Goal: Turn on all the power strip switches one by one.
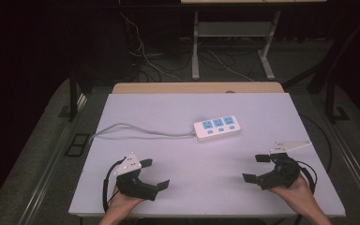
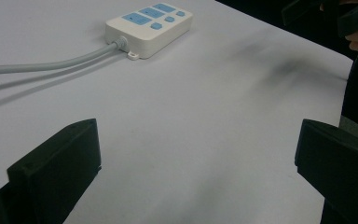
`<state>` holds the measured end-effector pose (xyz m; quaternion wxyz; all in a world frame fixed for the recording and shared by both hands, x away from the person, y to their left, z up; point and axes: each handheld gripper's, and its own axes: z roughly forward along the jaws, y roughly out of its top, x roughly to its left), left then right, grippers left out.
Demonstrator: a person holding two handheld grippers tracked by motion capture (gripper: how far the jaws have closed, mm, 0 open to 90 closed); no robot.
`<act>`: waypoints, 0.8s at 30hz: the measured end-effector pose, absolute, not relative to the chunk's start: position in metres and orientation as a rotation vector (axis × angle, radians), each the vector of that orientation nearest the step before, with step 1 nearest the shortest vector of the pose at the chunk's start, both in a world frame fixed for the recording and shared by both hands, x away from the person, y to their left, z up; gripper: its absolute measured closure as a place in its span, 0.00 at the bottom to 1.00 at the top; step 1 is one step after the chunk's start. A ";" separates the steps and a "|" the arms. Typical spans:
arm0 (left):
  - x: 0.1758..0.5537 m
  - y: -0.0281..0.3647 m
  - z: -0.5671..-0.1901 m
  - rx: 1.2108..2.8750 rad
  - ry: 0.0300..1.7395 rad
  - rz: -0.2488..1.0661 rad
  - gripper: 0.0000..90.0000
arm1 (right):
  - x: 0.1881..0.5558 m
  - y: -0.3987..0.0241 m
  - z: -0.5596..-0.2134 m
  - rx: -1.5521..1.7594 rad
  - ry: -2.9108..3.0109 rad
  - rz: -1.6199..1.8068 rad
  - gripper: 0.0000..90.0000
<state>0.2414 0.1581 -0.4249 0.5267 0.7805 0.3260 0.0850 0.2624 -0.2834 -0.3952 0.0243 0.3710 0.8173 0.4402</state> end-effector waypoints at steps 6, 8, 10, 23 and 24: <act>0.242 0.158 -0.425 1.868 0.778 0.202 0.00 | 0.270 -0.283 -0.386 1.136 2.550 1.346 0.02; 0.242 0.158 -0.425 1.868 0.778 0.202 0.00 | 0.272 -0.283 -0.384 1.135 2.551 1.345 0.02; 0.242 0.158 -0.425 1.867 0.780 0.202 0.00 | 0.275 -0.282 -0.381 1.129 2.554 1.340 0.02; 0.241 0.158 -0.425 1.865 0.779 0.203 0.00 | 0.297 -0.277 -0.368 1.099 2.577 1.314 0.02; 0.241 0.158 -0.425 1.866 0.779 0.202 0.00 | 0.299 -0.276 -0.367 1.093 2.578 1.311 0.02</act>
